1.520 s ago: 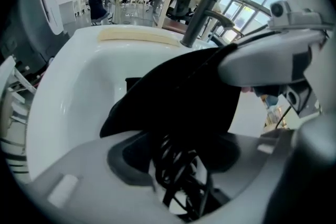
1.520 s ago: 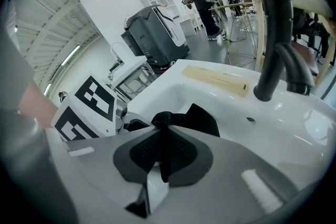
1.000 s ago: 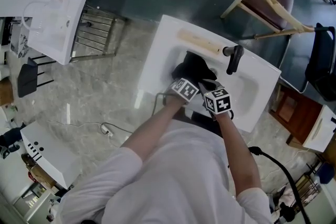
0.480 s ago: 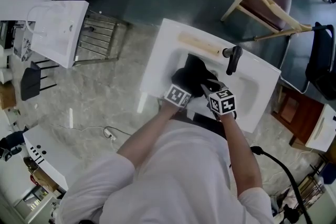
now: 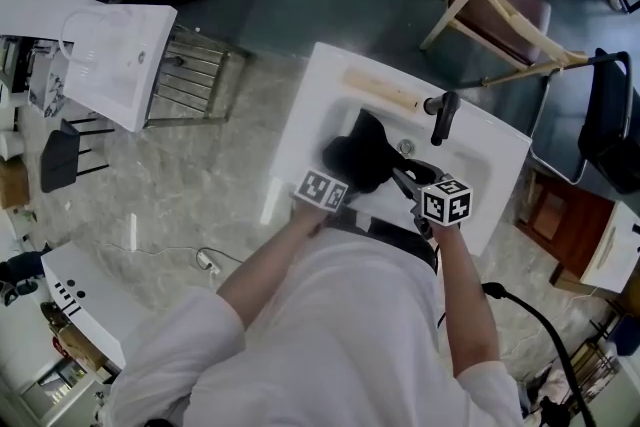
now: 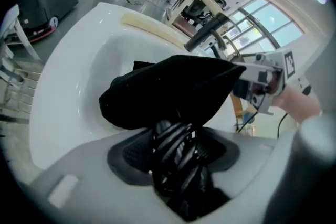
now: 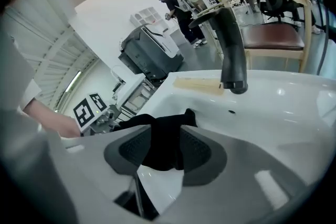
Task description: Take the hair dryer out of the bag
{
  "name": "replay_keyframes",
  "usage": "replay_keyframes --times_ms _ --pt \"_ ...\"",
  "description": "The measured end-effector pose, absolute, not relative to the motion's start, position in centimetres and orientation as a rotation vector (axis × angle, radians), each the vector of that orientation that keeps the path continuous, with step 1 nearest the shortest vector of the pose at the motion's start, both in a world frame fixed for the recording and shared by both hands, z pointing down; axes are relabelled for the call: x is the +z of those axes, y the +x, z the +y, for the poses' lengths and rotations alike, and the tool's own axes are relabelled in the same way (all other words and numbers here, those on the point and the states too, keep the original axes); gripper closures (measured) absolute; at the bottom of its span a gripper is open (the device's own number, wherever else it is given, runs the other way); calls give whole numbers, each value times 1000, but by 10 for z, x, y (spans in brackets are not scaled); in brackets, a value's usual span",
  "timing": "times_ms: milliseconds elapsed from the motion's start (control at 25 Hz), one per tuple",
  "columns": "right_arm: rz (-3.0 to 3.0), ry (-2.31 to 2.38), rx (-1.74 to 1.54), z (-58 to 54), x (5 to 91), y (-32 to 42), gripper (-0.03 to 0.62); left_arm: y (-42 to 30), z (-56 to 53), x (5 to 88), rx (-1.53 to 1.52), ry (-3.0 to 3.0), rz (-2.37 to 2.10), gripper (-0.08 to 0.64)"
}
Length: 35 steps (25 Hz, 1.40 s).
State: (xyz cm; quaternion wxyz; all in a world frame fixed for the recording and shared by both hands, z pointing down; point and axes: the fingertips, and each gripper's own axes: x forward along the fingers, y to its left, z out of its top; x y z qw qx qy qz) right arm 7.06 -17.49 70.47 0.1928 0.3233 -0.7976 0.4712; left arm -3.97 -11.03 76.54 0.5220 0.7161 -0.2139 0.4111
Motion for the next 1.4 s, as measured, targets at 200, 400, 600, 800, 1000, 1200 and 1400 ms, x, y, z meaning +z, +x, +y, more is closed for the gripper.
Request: replay_keyframes --times_ms 200,400,600,800,1000,1200,1400 --pt "-2120 947 1365 -165 729 79 434 -36 -115 733 882 1729 -502 316" --pt "-2202 824 1368 -155 725 54 414 -39 -116 717 865 1746 -482 314" --pt "-2240 787 1379 -154 719 41 494 -42 -112 710 845 1751 -464 314" --pt "-2266 766 1355 -156 711 35 580 -43 -113 706 818 1753 -454 314" --pt "-2251 836 1363 -165 714 40 581 -49 -110 703 804 1747 -439 314" --pt "-2196 982 1380 -178 717 55 582 -56 -103 695 789 1758 -410 314" --pt "-2089 1122 1406 -182 732 76 583 -61 -92 684 754 1772 -363 314"
